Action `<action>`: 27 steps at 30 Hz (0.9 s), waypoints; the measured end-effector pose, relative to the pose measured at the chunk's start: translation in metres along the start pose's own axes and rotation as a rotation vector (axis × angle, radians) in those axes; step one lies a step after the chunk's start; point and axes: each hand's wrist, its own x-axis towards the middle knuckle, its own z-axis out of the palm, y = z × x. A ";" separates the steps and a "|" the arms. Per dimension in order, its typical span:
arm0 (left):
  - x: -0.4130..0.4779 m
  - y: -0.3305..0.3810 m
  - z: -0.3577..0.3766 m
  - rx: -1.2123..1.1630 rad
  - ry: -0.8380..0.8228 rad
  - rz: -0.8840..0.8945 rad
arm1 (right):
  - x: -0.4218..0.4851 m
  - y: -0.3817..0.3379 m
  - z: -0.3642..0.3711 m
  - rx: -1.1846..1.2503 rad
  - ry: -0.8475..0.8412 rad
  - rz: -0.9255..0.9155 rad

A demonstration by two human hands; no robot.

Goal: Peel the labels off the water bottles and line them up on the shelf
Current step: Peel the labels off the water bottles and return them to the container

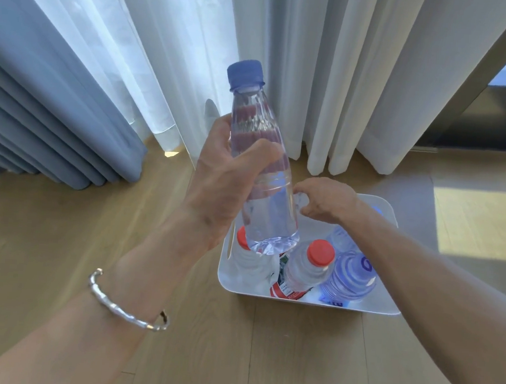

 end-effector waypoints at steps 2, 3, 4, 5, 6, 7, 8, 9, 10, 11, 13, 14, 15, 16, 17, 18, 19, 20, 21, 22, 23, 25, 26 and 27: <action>-0.001 0.000 -0.001 0.002 0.003 -0.005 | 0.000 -0.003 0.002 -0.038 0.005 0.017; -0.001 0.000 -0.002 0.006 0.003 -0.004 | 0.000 -0.005 0.003 -0.053 0.006 0.025; -0.002 0.000 -0.002 0.009 0.002 -0.003 | 0.001 -0.007 0.003 -0.065 0.003 0.032; -0.002 0.000 -0.002 0.011 -0.001 -0.002 | 0.001 -0.010 0.002 -0.072 0.000 0.039; -0.003 0.000 -0.002 0.014 0.000 -0.001 | 0.001 -0.012 0.001 -0.071 -0.012 0.046; -0.003 0.001 -0.002 0.023 0.003 0.003 | 0.001 -0.013 0.000 -0.060 -0.014 0.048; -0.003 0.001 -0.001 0.036 0.008 0.010 | 0.001 -0.015 -0.003 -0.043 -0.005 0.045; -0.002 0.001 -0.001 0.052 0.013 0.023 | 0.000 -0.016 -0.007 -0.025 0.022 0.034; -0.001 0.000 0.000 0.069 0.019 0.036 | -0.003 -0.017 -0.013 -0.001 0.062 0.017; 0.000 0.000 0.002 0.087 0.025 0.052 | -0.006 -0.017 -0.019 0.052 0.116 -0.004; 0.003 -0.002 0.006 0.111 0.046 0.068 | -0.015 -0.019 -0.037 0.296 0.234 -0.040; 0.004 -0.003 0.009 0.109 0.054 0.068 | -0.021 -0.021 -0.046 0.470 0.283 -0.049; 0.006 -0.005 0.011 0.103 0.059 0.065 | -0.025 -0.022 -0.055 0.651 0.339 -0.066; 0.008 -0.005 0.013 0.102 0.057 0.062 | -0.031 -0.025 -0.064 0.829 0.392 -0.095; 0.009 -0.006 0.015 0.110 0.046 0.062 | -0.037 -0.029 -0.072 0.985 0.425 -0.126; 0.010 -0.007 0.017 0.126 0.022 0.067 | -0.043 -0.032 -0.080 1.106 0.436 -0.155; 0.012 -0.008 0.020 0.140 -0.011 0.080 | -0.048 -0.034 -0.087 1.187 0.436 -0.179; 0.012 -0.010 0.023 0.146 -0.034 0.090 | -0.053 -0.037 -0.093 1.208 0.447 -0.198; 0.012 -0.011 0.027 0.153 -0.031 0.097 | -0.056 -0.040 -0.096 1.171 0.466 -0.205; 0.013 -0.012 0.032 0.165 -0.012 0.107 | -0.059 -0.042 -0.099 1.106 0.480 -0.200; 0.013 -0.014 0.036 0.182 0.007 0.121 | -0.060 -0.044 -0.099 1.039 0.486 -0.181; 0.014 -0.019 0.041 0.254 0.042 0.130 | -0.060 -0.045 -0.095 0.960 0.477 -0.123; 0.015 -0.022 0.042 0.311 0.053 0.120 | -0.060 -0.045 -0.093 0.937 0.475 -0.096; 0.016 -0.024 0.041 0.377 0.054 0.104 | -0.060 -0.043 -0.089 0.914 0.475 -0.074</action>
